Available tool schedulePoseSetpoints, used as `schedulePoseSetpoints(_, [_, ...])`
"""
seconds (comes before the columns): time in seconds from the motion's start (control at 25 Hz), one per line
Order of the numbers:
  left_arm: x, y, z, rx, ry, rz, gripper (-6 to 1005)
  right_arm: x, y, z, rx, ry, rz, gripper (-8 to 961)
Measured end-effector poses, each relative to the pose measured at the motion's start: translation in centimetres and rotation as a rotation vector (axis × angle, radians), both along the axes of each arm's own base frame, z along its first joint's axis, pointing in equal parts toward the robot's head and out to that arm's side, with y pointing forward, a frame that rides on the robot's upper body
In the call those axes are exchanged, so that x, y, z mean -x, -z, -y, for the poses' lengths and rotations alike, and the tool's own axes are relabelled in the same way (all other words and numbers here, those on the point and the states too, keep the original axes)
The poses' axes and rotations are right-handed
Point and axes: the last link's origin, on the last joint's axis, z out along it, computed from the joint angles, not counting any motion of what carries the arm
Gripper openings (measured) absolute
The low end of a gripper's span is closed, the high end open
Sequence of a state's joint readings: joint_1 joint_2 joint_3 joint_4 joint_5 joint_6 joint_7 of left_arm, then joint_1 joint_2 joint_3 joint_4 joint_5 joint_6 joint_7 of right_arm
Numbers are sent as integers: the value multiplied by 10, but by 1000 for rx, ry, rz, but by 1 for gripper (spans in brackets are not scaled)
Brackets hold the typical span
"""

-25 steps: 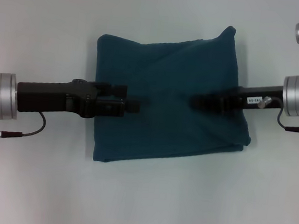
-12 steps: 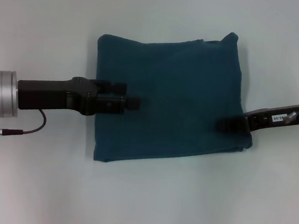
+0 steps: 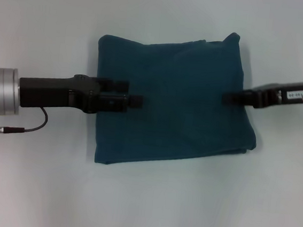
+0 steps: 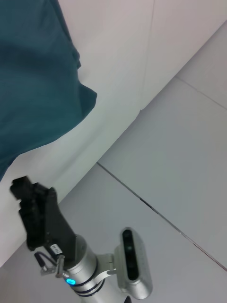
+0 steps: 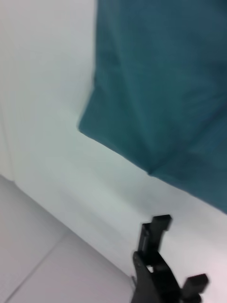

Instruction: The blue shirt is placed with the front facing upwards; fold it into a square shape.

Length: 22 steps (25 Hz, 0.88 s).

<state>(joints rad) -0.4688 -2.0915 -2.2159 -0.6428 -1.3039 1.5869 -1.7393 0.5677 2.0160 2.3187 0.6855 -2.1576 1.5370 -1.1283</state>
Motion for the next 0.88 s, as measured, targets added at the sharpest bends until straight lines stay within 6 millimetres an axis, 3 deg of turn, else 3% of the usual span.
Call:
schedulePoseSetpoints(0.44, [5,-4,-6,-29,-22,-31,810,28,52,-24,-51,-126,59,47])
schedulePoseSetpoints(0.88, [6,-4,-7,-29,-21,-35,810,39,68,-18,5,-180,52,42])
